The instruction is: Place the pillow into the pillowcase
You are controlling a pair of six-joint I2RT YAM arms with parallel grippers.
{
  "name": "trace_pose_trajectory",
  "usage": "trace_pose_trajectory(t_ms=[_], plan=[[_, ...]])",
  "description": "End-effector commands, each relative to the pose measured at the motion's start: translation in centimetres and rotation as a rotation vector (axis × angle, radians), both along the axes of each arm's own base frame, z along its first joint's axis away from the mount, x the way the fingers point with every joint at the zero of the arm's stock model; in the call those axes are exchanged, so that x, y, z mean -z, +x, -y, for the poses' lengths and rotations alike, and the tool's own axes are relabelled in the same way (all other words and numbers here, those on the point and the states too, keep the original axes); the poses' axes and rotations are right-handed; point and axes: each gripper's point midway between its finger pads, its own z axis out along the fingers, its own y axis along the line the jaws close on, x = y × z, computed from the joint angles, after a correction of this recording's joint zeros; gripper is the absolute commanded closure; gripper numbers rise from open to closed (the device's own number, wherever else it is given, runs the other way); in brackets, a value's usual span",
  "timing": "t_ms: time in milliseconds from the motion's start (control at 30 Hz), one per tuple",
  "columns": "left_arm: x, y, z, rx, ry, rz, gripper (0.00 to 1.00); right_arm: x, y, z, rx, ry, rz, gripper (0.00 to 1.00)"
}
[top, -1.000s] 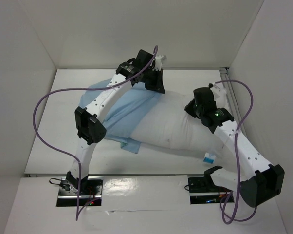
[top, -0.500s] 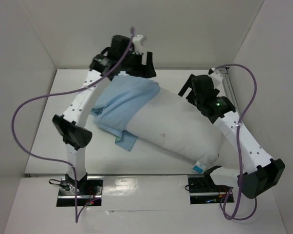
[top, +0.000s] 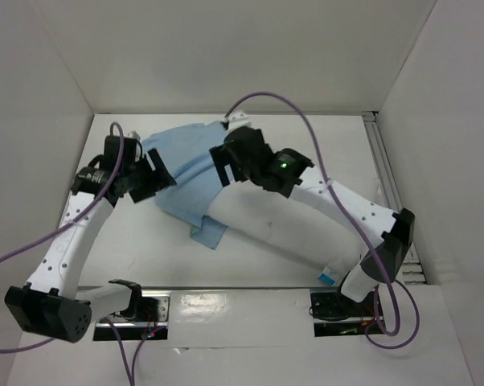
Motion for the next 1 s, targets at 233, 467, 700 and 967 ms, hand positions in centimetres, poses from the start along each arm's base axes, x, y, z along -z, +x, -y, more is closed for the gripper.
trace_pose_trajectory(t_ms=[233, 467, 700, 967], plan=[[12.2, -6.6, 1.3, -0.083, -0.242, -0.05, 0.13, 5.8, -3.2, -2.4, -0.182, -0.183, -0.121, 0.0], [18.3, -5.3, 3.2, 0.019, -0.286, -0.028, 0.11, 6.3, -3.7, -1.7, -0.18, -0.223, -0.129, 0.0], [21.2, -3.4, 4.3, 0.1, -0.228, -0.037, 0.16, 6.2, -4.4, -0.4, -0.165, -0.215, -0.15, 0.0], [21.1, -2.0, 5.7, 0.151, -0.265, -0.019, 0.18, 7.9, -5.5, 0.1, -0.189, -0.267, -0.224, 0.0]])
